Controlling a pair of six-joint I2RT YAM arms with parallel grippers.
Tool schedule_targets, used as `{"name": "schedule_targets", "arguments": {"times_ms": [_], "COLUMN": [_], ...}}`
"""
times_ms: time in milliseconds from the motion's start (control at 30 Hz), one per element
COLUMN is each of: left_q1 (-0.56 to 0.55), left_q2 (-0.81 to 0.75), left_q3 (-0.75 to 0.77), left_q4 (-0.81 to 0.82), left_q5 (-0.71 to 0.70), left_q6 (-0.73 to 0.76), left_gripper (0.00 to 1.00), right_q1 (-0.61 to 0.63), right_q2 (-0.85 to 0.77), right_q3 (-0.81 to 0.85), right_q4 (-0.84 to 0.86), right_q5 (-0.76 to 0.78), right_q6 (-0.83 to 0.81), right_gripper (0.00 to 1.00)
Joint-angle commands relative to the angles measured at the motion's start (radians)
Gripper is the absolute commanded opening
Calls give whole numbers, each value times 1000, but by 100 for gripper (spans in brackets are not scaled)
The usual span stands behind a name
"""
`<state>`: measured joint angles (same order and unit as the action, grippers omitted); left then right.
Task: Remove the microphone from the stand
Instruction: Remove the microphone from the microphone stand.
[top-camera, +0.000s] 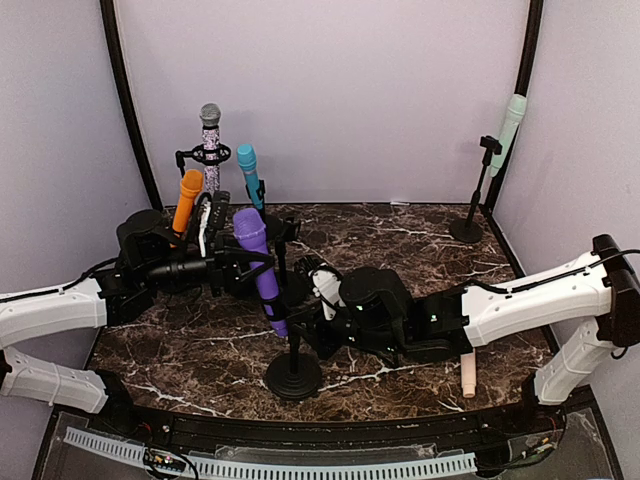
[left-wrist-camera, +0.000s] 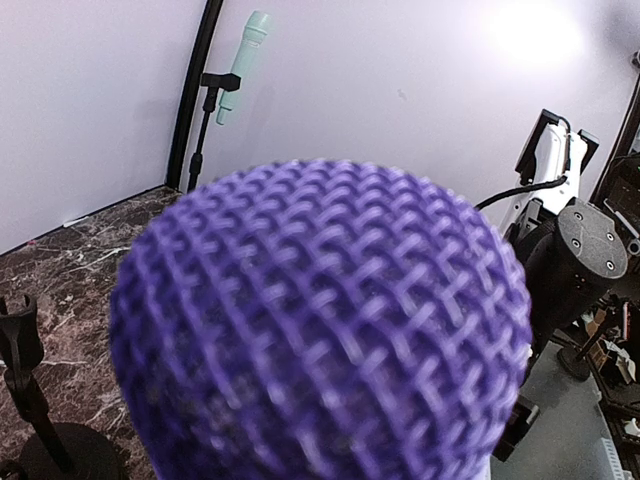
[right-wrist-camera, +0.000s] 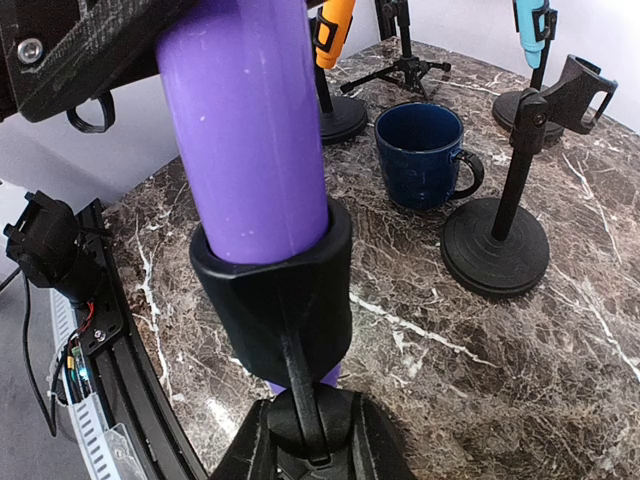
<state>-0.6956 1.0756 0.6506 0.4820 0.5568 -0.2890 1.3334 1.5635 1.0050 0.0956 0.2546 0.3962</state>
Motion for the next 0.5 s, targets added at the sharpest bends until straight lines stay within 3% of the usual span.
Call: {"name": "schedule_targets", "arguments": {"times_ms": [0, 200, 467], "left_q1": [32, 41, 72], "left_q2": [-55, -18, 35], "left_q3": [102, 197, 236], "left_q4": [72, -56, -81], "left_q5": [-109, -169, -161], "left_q6": [21, 20, -4], "left_gripper": [0, 0, 0], "right_q1": [22, 32, 46], "right_q2": [52, 63, 75], "right_q3": [-80, -71, -66], "right_q4": [-277, -301, -311], "right_q5": [-76, -70, -78], "right_q6": [33, -17, -39], "right_gripper": [0, 0, 0]}}
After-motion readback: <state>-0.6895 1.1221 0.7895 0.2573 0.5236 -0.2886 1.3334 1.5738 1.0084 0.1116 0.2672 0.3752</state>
